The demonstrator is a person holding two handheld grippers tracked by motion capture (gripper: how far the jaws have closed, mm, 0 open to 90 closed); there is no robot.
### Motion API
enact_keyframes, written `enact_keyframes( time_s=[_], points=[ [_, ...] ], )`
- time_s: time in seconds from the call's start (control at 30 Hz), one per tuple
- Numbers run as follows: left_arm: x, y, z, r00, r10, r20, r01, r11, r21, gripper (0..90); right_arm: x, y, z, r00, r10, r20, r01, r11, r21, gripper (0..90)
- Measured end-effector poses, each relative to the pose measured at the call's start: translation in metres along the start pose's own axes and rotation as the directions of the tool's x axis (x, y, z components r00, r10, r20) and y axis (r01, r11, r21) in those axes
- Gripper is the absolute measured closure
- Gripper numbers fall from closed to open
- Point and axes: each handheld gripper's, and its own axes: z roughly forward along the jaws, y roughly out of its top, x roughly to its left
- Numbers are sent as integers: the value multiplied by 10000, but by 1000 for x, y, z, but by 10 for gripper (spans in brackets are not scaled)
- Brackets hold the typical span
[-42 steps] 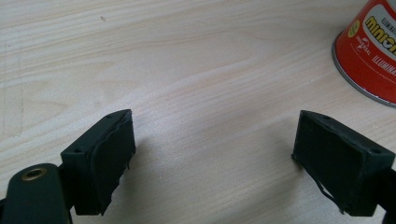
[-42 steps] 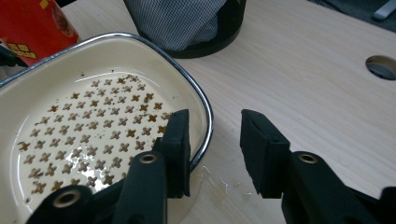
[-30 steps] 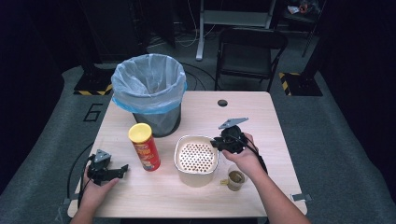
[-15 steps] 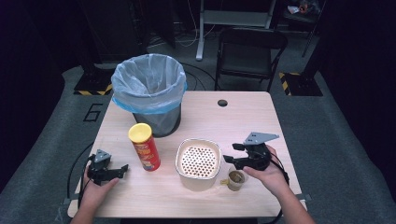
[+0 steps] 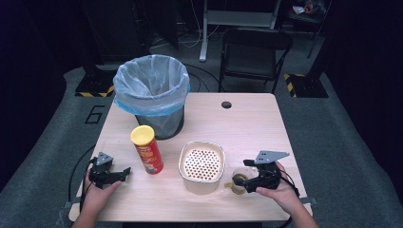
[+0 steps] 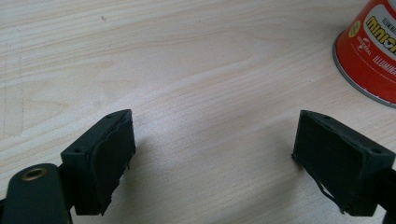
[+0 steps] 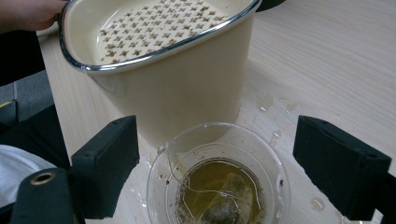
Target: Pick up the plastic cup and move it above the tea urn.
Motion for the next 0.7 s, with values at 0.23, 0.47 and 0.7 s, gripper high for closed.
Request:
enact_keyframes(
  time_s=[0.23,0.47,0.7],
  points=[
    [0,0,0,10000,2,1,-2,10000,2,124,3,-15,9,9987,-503,-41,504,9980,389,122],
    [0,0,0,10000,-1,0,1,10000,-3,124,9,-31,7,9988,-467,118,464,9987,185,141],
    [0,0,0,10000,0,0,0,10000,0,124,19,-41,5,9968,-609,521,589,9975,388,147]
  ],
)
